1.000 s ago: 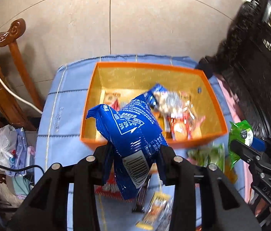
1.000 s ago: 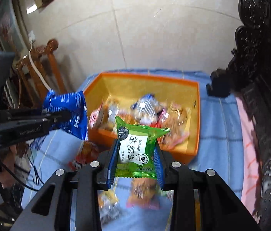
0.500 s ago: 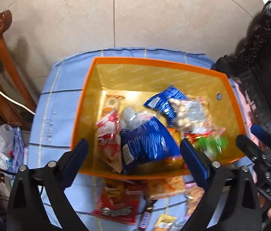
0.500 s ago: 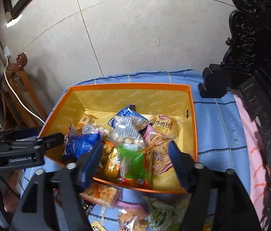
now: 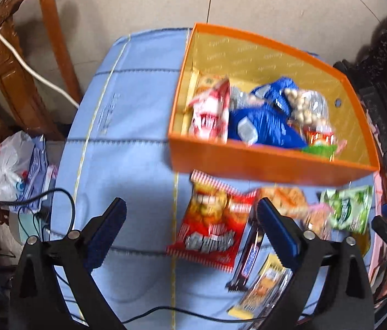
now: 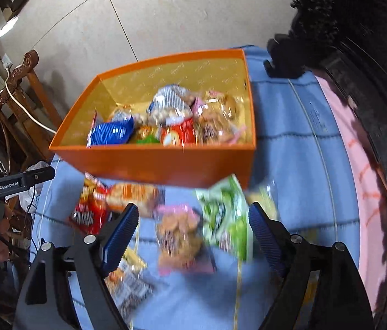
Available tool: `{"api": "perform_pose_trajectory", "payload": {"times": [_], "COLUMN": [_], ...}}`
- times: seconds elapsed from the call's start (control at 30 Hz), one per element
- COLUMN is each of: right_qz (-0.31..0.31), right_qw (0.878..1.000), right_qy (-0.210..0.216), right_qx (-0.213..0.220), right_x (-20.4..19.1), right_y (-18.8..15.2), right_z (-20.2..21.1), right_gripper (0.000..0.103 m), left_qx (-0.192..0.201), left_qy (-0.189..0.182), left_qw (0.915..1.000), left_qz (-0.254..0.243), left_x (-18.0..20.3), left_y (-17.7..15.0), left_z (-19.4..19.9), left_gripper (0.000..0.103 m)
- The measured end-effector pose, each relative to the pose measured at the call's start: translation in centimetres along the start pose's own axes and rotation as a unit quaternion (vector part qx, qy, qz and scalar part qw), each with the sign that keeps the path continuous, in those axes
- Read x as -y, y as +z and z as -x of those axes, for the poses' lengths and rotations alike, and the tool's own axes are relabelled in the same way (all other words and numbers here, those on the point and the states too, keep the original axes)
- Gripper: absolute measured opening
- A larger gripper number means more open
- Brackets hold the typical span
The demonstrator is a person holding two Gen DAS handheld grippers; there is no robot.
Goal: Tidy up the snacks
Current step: 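Move left gripper toward the red spicy-strip bag while right grasps the green-white pack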
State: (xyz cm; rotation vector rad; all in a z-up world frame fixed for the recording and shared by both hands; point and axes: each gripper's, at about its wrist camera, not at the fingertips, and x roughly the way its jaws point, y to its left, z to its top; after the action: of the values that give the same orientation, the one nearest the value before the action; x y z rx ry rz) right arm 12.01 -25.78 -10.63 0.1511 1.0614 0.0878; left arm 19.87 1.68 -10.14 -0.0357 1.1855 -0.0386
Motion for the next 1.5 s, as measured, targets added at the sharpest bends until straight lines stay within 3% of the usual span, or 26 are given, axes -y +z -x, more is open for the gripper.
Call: {"api": "perform_pose_trajectory", "payload": {"times": [0.27,0.5,0.7,0.93,1.07,1.13,1.2,1.3,1.5], "right_qz": [-0.014,-0.048,-0.038,-0.007,0.017,0.028,0.046,0.064,0.044], "right_qw": [0.999,0.997,0.998,0.998,0.998,0.997,0.996,0.995,0.997], "right_qy": [-0.039,-0.046,-0.034,-0.049,-0.049,-0.032,-0.038,-0.002,0.028], "right_qx": [-0.015,-0.027,-0.023,-0.023,-0.036,-0.062,-0.073,-0.073,-0.050], "right_x": [1.7,4.0,3.3,2.8,2.3,2.0,1.5,0.2,0.5], "right_y": [-4.7,-7.0,-6.3,-2.5,-0.6,-0.2,0.0,-0.2,-1.7], "right_z": [1.5,1.8,1.1,-2.6,-4.8,-6.5,-7.5,-6.7,-2.8], "right_gripper": [0.087,0.087,0.087,0.085,0.072,0.051,0.021,0.013,0.013], "left_qx": [-0.030,-0.058,-0.061,-0.071,-0.076,-0.076,-0.076,-0.081,-0.082], "left_qy": [0.004,0.009,0.005,0.006,0.013,0.016,0.019,0.022,0.024], "left_qw": [0.9992,0.9968,0.9964,0.9960,0.9959,0.9962,0.9965,0.9964,0.9963], "left_qz": [-0.024,-0.054,-0.060,-0.053,-0.048,-0.039,-0.028,-0.009,0.001], "left_x": [0.4,1.6,2.0,2.0,1.6,1.0,0.2,-0.8,-1.1], "left_y": [-5.6,-8.7,-9.5,-9.7,-9.6,-9.5,-9.4,-9.4,-8.9], "left_z": [-0.2,-0.9,-0.8,-1.3,-1.5,-1.4,-1.5,-1.8,-2.7], "left_gripper": [0.094,0.094,0.094,0.094,0.094,0.094,0.094,0.094,0.094]}}
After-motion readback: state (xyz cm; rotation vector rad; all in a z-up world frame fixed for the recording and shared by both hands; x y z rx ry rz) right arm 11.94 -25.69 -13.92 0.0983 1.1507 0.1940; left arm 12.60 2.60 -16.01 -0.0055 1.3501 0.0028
